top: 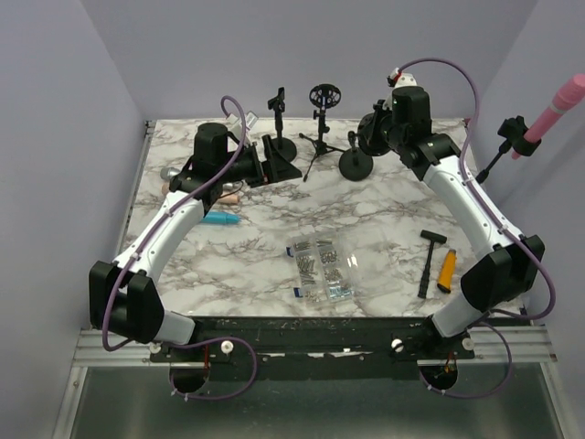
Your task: Remove the microphone from the stand
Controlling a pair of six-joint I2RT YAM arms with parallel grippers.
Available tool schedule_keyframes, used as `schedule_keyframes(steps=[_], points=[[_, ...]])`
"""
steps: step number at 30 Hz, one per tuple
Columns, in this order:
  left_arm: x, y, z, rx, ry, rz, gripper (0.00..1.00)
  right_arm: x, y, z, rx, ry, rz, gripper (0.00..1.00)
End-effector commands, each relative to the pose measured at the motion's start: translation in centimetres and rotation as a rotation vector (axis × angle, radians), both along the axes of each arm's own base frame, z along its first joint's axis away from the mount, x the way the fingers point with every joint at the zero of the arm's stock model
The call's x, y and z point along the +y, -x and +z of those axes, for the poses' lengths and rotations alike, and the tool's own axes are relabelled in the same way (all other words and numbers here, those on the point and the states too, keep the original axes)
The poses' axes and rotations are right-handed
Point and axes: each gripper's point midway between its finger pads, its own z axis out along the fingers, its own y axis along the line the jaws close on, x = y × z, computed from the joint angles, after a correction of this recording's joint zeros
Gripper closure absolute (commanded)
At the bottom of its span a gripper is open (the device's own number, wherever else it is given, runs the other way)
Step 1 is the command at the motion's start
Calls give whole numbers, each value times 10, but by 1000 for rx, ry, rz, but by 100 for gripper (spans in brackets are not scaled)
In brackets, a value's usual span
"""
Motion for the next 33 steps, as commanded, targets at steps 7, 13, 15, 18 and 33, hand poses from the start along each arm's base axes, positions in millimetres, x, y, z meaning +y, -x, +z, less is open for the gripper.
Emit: schedule_keyframes(steps=[7, 13, 15, 18, 33], points=[[-15, -2, -24, 9, -79, -60, 8, -46, -46, -9, -42, 99, -202, 90], [-16, 4, -15, -1, -63, -72, 8, -78, -77, -29, 13, 186, -280, 80], [-16, 6, -10, -14, -57, -75, 8, -80, -81, -29, 29, 216, -284, 74], [-15, 8, -6, -20, -54, -77, 8, -71, -83, -15, 11, 199, -234, 54], [-14, 16, 12, -46, -13, -93, 8, -81, -92, 25, -50, 321, -314, 13]])
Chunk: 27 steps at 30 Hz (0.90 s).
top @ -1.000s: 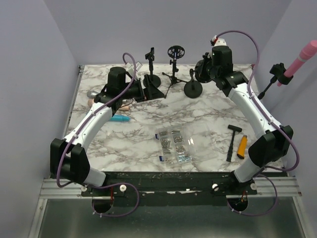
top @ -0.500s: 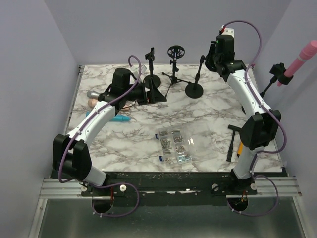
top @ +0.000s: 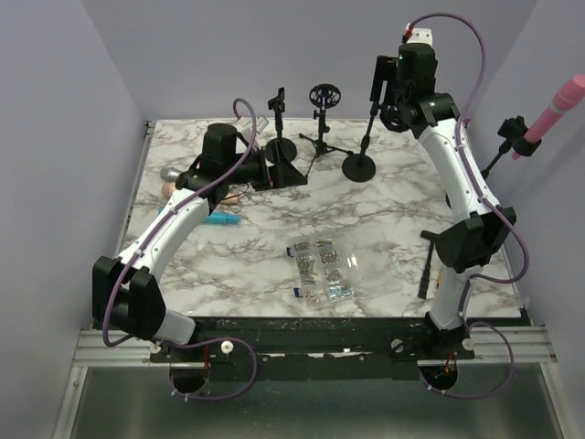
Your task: Remove the microphone from the stand
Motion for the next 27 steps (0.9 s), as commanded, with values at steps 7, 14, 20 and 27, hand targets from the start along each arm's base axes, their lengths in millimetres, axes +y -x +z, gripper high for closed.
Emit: schedule_keyframes(steps=[7, 14, 20, 27], points=[[0, 6, 24, -50, 43, -29, 8, -16, -6, -121, 216, 160, -86, 13], [0, 6, 23, -42, 48, -32, 8, -12, 15, -189, 300, 137, -77, 14], [0, 6, 26, -46, 52, -31, 8, -4, 8, -167, 272, 112, -56, 12], [3, 12, 36, -66, 71, -37, 8, 0, 1, -54, 111, 35, -55, 0]])
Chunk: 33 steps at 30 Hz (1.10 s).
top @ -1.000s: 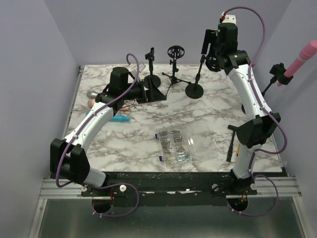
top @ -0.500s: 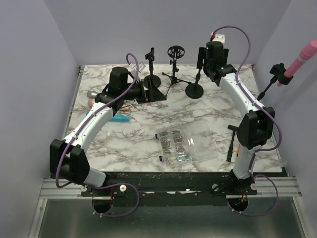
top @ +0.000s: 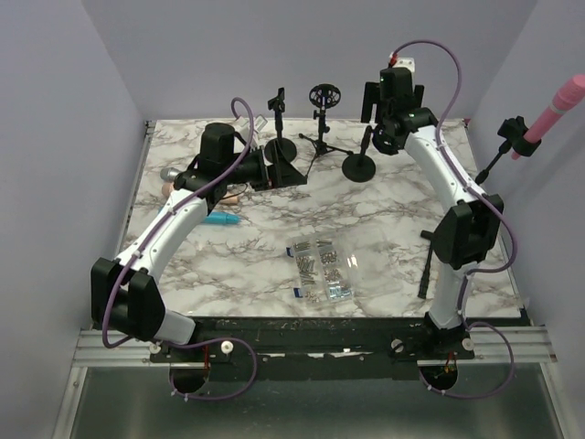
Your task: Remove the microphone from the stand
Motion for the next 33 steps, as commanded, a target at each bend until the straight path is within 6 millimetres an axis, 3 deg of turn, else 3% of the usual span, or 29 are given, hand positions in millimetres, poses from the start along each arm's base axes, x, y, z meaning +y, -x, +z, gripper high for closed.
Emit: schedule_keyframes(steps=[1, 4, 6, 9, 17, 19, 22, 26, 33], points=[[2, 10, 34, -88, 53, -28, 8, 0, 13, 70, -76, -38, -2, 0], [3, 14, 40, -101, 66, -33, 8, -8, 30, 111, -147, -69, -31, 0], [3, 17, 44, -106, 76, -40, 8, -21, 46, 128, -182, -82, -88, 0], [3, 21, 49, -116, 90, -44, 8, -47, 75, 143, -237, -75, -203, 0], [3, 27, 52, -122, 110, -52, 8, -146, 171, 170, -420, -35, -571, 0], [2, 28, 53, -122, 117, -57, 8, -165, 185, 177, -446, -18, -619, 0], [2, 32, 57, -127, 132, -67, 8, -190, 193, 182, -457, 23, -676, 0], [1, 34, 59, -126, 142, -76, 8, -215, 188, 177, -423, 35, -716, 0], [-2, 35, 57, -106, 159, -95, 8, -241, 196, 172, -405, 56, -837, 0]])
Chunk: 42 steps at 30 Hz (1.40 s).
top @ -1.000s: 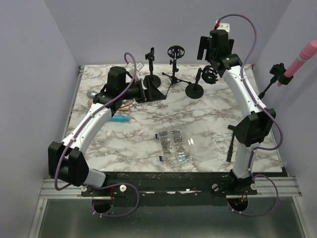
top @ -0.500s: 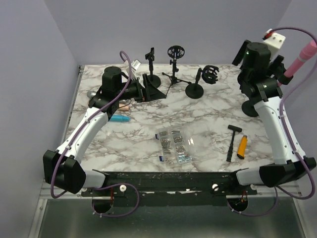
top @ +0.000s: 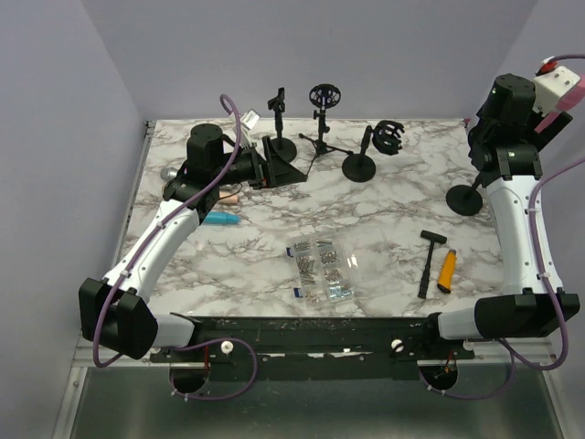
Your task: Remove the microphone from the stand
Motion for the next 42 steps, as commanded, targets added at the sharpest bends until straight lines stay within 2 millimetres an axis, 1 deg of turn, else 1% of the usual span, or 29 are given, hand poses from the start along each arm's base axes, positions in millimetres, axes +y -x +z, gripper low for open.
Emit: schedule_keyframes(steps=[1, 5, 11, 12, 15, 19, 21, 23, 26, 27, 30, 33, 35, 36, 38, 40, 41, 42], points=[[-3, 10, 8, -10, 42, -49, 8, -20, 16, 7, -22, -4, -102, 0], [-4, 11, 8, 0, 58, -64, 8, -40, 14, 3, -23, 1, -154, 0], [-5, 9, 5, 8, 55, -65, 8, -74, -3, -18, 47, 17, -190, 0], [-5, 9, 4, 11, 56, -66, 8, -79, -9, -21, 49, 8, -177, 0], [-6, 8, 2, 19, 58, -70, 8, -83, -21, -23, 43, -2, -146, 0], [-7, 6, -1, 24, 54, -68, 8, -83, -35, -32, 52, 16, -112, 0], [-7, 6, -1, 21, 52, -67, 8, -85, -39, -38, 55, 17, -113, 3], [-6, 5, -2, 19, 43, -61, 8, -83, -43, -43, 46, 10, -97, 10], [-5, 1, -6, 19, 25, -50, 8, -78, -49, -49, 34, -1, -55, 24], [-6, 1, -7, 19, 21, -50, 8, -76, -50, -50, 29, -5, -42, 29], [-5, -1, -8, 14, 14, -47, 8, -69, -54, -48, 4, -7, 15, 39], [-5, -3, -10, 9, 4, -46, 8, -52, -61, -46, -12, -11, 142, 52], [-5, -4, -12, 12, 0, -45, 8, -44, -63, -45, -25, -20, 194, 62], [-6, -4, -13, 11, -3, -46, 8, -39, -64, -44, -32, -26, 225, 68], [-6, -6, -16, 14, -8, -47, 8, -28, -68, -44, -37, -33, 298, 84], [-7, -7, -17, 11, -12, -50, 8, -17, -71, -45, -39, -46, 362, 95], [-6, -8, -18, 7, -14, -51, 8, -10, -73, -46, -36, -54, 402, 99], [-7, -8, -18, 0, -16, -53, 8, -2, -75, -47, -37, -64, 450, 99]])
